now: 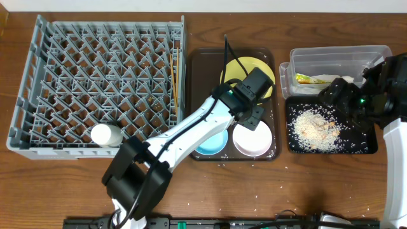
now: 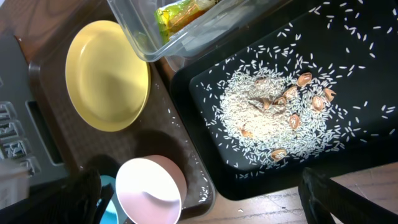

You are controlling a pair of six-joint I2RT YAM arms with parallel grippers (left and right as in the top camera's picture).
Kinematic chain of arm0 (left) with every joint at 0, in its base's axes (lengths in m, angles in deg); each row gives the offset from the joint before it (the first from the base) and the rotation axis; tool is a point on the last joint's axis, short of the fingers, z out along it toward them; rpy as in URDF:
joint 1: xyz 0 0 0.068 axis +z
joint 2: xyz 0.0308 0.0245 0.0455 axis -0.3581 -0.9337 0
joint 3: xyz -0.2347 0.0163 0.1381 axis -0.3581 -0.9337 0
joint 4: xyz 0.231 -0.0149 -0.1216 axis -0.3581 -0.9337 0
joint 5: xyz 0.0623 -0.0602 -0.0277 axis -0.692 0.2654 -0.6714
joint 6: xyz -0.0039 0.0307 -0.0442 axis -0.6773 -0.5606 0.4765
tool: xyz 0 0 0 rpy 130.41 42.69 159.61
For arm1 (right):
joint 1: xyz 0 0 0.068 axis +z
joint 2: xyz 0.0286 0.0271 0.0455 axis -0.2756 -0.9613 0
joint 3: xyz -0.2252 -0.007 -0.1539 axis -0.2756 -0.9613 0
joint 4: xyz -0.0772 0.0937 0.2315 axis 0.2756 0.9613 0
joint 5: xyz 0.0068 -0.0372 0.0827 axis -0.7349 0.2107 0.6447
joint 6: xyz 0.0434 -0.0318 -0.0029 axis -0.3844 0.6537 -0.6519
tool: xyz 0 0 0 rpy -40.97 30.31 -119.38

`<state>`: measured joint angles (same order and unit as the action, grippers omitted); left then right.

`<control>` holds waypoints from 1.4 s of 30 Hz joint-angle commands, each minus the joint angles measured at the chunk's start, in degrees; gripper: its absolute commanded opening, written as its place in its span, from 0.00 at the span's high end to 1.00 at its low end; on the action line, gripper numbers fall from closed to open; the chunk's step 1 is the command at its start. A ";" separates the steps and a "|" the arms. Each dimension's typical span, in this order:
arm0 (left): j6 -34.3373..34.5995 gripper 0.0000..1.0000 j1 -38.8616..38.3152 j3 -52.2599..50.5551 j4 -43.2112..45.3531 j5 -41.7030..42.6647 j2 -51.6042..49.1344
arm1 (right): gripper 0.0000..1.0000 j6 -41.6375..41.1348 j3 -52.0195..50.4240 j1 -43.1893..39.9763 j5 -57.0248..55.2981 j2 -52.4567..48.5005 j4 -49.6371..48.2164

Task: Sort waste into correct bins and load items into the dishwasher
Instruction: 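Grasp the white bowl on the tray with the left gripper, then carry the white bowl with the left gripper into the dish rack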

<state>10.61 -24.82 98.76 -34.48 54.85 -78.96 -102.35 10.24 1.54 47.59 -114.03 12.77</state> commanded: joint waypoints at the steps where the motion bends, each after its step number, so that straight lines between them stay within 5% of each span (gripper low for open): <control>1: -1.84 0.44 0.24 -1.25 0.26 -3.45 -5.55 | 0.01 0.22 0.26 -0.15 0.44 0.26 0.09; 10: -1.79 0.66 0.24 -1.25 2.12 3.82 -10.05 | 0.01 0.22 0.26 -0.15 0.44 0.26 0.07; 14: -1.86 0.91 0.24 -1.27 2.01 5.42 -10.05 | 0.01 0.22 0.26 -0.15 0.44 0.26 0.07; 24: -2.62 0.93 3.39 3.82 -4.68 4.31 -1.49 | 0.01 0.22 0.26 -0.15 0.44 0.26 0.07; 30: -0.68 0.93 8.90 4.31 -12.63 -19.26 14.82 | 0.01 0.22 0.26 -0.15 0.44 0.26 0.07; 34: -0.81 0.93 11.65 4.28 -12.17 -12.63 19.65 | 0.01 0.22 0.26 -0.15 0.44 0.26 0.07; 36: -1.16 0.87 11.23 2.95 -9.11 -1.01 18.43 | 0.01 0.22 0.26 -0.15 0.44 0.26 0.07; 40: -1.14 0.34 8.26 -0.02 -6.25 2.19 11.45 | 0.01 0.22 0.26 -0.15 0.44 0.26 0.07; 42: -1.11 0.30 6.93 -0.02 -5.99 4.55 5.57 | 0.01 0.22 0.26 -0.15 0.44 0.26 0.07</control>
<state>9.83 -16.62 99.88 -40.60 54.61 -67.55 -102.35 10.24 1.54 47.59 -114.03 12.80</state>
